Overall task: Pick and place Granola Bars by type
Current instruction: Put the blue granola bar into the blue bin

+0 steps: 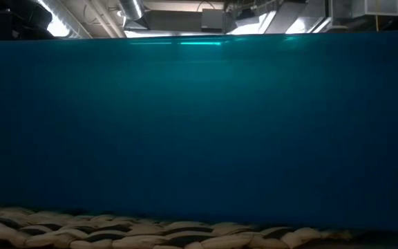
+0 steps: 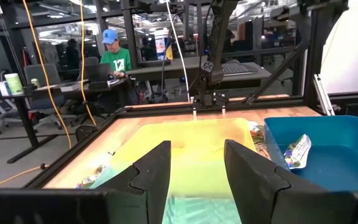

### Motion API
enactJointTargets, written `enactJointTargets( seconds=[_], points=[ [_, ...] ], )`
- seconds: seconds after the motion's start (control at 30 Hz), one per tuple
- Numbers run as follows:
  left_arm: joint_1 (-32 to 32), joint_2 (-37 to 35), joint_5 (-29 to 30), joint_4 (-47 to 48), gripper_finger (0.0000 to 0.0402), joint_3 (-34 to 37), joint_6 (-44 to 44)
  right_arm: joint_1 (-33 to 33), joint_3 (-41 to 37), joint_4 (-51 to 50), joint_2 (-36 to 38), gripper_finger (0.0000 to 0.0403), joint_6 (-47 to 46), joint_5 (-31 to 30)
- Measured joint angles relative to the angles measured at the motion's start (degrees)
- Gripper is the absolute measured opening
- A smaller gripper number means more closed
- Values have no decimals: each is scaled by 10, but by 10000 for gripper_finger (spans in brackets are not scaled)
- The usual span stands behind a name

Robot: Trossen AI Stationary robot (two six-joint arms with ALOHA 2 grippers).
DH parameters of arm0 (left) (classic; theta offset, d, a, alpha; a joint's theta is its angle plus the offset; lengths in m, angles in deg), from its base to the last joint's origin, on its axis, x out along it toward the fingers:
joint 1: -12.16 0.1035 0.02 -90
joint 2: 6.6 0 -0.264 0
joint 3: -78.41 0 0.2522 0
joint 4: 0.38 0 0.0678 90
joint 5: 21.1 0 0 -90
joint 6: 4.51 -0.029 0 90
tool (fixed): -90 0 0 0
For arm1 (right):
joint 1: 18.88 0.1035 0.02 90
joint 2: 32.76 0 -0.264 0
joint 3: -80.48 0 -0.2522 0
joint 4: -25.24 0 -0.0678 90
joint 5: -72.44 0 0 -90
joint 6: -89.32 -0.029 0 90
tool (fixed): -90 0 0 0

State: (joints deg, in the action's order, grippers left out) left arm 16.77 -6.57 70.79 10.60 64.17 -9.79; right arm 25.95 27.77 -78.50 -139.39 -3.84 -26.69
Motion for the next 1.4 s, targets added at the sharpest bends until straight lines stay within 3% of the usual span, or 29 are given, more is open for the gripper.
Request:
enactJointTargets(
  seconds=[0.4, 0.87, 1.07, 1.4],
  points=[
    [0, 0, 0, 0, 143, 0, 0, 1, -119, 46, 0, 146, -10, 32],
    [0, 0, 0, 0, 143, 0, 0, -20, -296, 225, -1, 269, -10, 48],
    [0, 0, 0, 0, 143, 0, 0, -39, -361, 329, 0, 274, -10, 48],
    [0, 0, 0, 0, 143, 0, 0, -56, -428, 356, 0, 261, -11, 69]
  ],
)
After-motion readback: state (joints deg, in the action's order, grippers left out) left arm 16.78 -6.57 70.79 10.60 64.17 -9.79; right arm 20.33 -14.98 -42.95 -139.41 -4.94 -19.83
